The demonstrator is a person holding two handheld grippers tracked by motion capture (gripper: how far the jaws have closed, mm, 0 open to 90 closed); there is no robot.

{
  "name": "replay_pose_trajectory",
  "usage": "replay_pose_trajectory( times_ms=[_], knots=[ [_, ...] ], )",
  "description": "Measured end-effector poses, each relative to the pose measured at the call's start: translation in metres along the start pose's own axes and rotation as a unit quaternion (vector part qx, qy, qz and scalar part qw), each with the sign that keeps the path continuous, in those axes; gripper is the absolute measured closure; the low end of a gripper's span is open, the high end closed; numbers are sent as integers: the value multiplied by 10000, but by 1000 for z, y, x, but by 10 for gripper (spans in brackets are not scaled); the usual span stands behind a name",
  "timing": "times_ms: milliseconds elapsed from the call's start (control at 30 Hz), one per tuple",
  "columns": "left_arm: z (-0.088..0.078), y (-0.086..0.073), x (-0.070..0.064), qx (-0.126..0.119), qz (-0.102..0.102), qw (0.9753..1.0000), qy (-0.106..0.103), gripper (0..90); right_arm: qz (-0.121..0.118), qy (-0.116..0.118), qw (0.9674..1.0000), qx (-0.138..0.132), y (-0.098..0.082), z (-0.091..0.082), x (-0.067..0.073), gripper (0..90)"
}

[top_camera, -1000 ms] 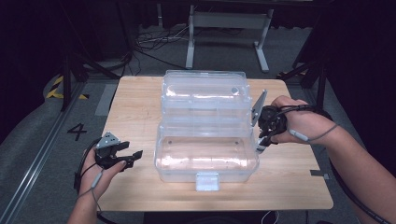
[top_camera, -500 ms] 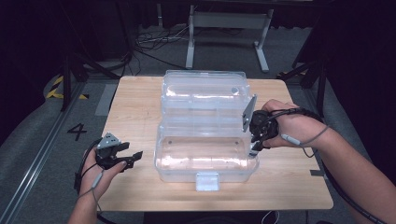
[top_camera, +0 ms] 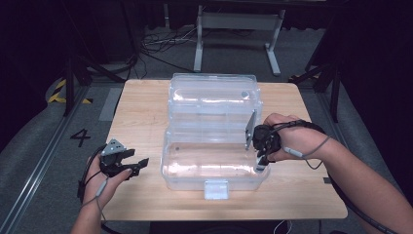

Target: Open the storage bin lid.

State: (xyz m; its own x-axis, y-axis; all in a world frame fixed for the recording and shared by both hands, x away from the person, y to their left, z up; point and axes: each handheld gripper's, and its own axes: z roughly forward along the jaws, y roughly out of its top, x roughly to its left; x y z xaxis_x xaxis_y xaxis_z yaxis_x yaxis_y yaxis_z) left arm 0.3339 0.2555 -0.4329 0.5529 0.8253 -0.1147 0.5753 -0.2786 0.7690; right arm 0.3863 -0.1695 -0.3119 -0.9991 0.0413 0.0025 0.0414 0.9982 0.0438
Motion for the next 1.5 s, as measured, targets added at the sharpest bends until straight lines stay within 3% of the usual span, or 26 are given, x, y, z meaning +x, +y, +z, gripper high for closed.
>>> replay_pose_trajectory(
  times_ms=[1500],
  knots=[
    [4, -3, 1, 79, -20, 10000, 5, 330, -74, 375, 9989, 271, 5, 73, -8, 718]
  ],
)
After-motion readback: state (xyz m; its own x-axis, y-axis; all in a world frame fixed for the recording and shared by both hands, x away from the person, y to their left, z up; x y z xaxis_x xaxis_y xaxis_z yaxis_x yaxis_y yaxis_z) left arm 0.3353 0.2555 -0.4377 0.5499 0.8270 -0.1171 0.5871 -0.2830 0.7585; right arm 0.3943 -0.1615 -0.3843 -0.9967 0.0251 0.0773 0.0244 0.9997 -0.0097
